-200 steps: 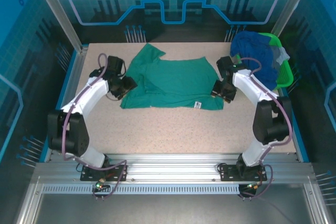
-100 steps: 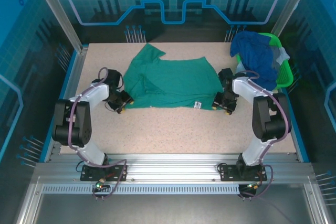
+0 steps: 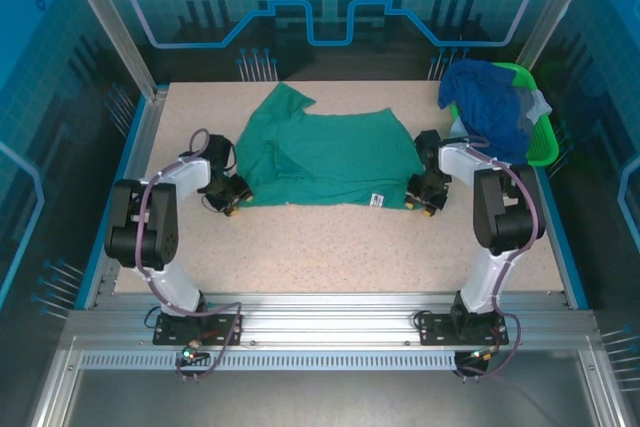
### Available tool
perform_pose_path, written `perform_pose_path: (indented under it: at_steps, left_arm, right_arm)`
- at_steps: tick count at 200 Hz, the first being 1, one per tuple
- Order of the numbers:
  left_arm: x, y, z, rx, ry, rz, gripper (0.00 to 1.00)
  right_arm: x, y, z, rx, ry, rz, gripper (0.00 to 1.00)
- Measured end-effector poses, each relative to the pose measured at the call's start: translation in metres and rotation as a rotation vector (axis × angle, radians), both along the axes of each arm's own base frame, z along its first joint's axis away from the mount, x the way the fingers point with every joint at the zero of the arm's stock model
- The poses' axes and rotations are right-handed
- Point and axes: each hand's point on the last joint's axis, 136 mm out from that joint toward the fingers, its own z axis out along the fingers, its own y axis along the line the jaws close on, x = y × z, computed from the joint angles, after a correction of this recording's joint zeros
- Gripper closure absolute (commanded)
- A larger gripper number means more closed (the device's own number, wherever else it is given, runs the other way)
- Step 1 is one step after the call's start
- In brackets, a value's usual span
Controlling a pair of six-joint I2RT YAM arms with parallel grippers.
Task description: Fold and stack the t-shirts
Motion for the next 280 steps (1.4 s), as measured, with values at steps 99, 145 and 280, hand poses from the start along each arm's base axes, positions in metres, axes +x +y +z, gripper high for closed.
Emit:
perform_pose_path:
  at_steps: [99, 145, 280]
  left_arm:
    - [0.016, 0.02, 0.009, 0.121, -0.058, 0.001, 1.0]
    - [-0.016, 0.021, 0.024, 0.113, -0.072, 0.034, 1.0]
    - [-0.071, 0.021, 0.034, 0.098, -0.023, 0.107, 0.53]
  right_arm:
    - [0.005, -0.013, 0.006, -0.077, -0.026, -0.002, 1.0]
    - [-0.015, -0.012, 0.016, -0.078, -0.018, -0.003, 1.0]
    - [-0.065, -0.002, 0.041, -0.135, -0.031, 0.004, 0.63]
